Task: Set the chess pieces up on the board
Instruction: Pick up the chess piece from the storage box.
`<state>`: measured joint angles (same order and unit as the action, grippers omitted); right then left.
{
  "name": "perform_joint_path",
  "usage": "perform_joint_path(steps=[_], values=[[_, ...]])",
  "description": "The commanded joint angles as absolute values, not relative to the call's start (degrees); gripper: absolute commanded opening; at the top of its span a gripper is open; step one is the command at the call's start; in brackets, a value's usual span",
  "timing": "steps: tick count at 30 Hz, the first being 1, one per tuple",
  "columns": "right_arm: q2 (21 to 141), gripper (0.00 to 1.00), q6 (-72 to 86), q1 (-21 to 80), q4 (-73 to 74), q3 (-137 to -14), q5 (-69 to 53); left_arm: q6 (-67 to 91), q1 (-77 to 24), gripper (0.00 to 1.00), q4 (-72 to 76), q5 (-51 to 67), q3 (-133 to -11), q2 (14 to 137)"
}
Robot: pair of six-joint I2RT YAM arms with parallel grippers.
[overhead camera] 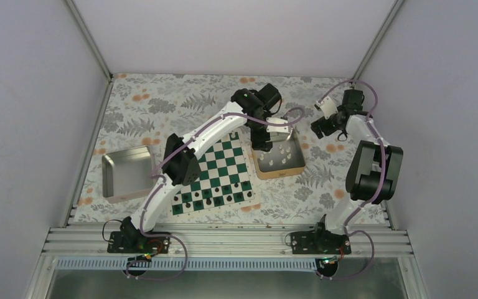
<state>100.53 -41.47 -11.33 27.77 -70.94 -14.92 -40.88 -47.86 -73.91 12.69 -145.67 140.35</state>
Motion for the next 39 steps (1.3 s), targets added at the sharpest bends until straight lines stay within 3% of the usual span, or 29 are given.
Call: perform_joint_path(steps=[1,17,26,39], values=[[97.04,1.0,-40.7,-11.46,23.34,-69.9,-14.11,-40.01,-48.12,0.93,-76.29,13.32,-144.93,142.54],[97.04,1.0,-38.88,-12.66,21.99,-69.36,-10.79,-41.92,-49.75,0.87,-77.7,11.3,-143.55,146.78],[96.36,1.0,-39.36,-12.7,22.75,-69.09,-11.71,-41.62,-49.83,0.72,-77.7,10.24,-144.0,148.1],[96.44,1.0,-39.9,-12.67,23.27,-68.82,-12.36,-42.09,-50.92,0.58,-77.04,7.34,-147.3,150.34]])
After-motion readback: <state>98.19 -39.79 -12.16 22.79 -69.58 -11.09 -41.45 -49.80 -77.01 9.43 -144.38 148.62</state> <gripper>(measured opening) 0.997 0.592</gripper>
